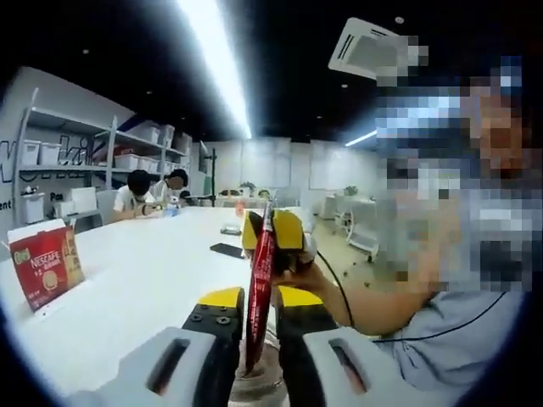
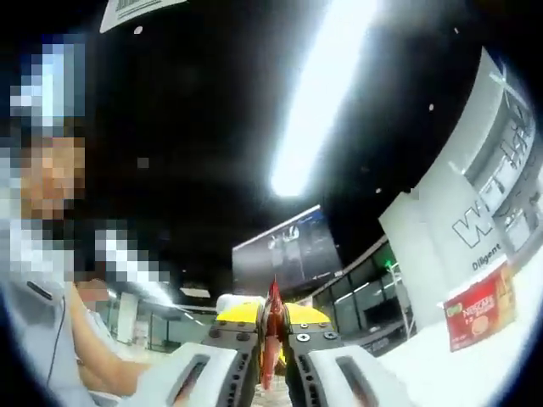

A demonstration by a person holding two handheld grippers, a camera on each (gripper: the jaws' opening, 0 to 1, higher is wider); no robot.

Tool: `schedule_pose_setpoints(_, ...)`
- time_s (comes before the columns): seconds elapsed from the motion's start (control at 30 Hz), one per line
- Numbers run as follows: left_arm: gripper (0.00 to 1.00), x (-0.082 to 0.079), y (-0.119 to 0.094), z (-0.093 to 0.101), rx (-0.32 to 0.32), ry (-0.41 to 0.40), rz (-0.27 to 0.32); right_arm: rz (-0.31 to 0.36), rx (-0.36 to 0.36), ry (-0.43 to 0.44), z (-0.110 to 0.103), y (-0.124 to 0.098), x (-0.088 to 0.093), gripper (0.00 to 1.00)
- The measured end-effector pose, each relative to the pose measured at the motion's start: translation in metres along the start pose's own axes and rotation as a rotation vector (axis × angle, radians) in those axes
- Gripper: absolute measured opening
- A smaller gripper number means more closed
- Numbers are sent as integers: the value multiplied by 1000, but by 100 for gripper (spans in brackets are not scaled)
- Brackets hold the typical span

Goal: Tear open the coffee pouch, take out the coffee, and pour the coffee from the pouch into the cup

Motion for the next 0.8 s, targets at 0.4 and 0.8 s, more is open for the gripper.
schedule_pose_setpoints(0.4, 13, -2, 15, 4, 36, 58, -54, -69, 49, -37, -3, -10, 5, 10)
schedule_pose_setpoints(0.8, 9, -6, 19, 10, 69, 68, -80, -41, 62, -35, 4, -13, -1, 11)
Point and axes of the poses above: the point that each gripper's makers call its tool centre point, and the gripper's own axes: y roughly forward along the fingers, z roughly to its right, x roughly out of its underside, the point moved 1 cm from there along -y, roughly backward along the fingers, and after that the axes turned 8 degrees about -y, right-handed, at the moved point
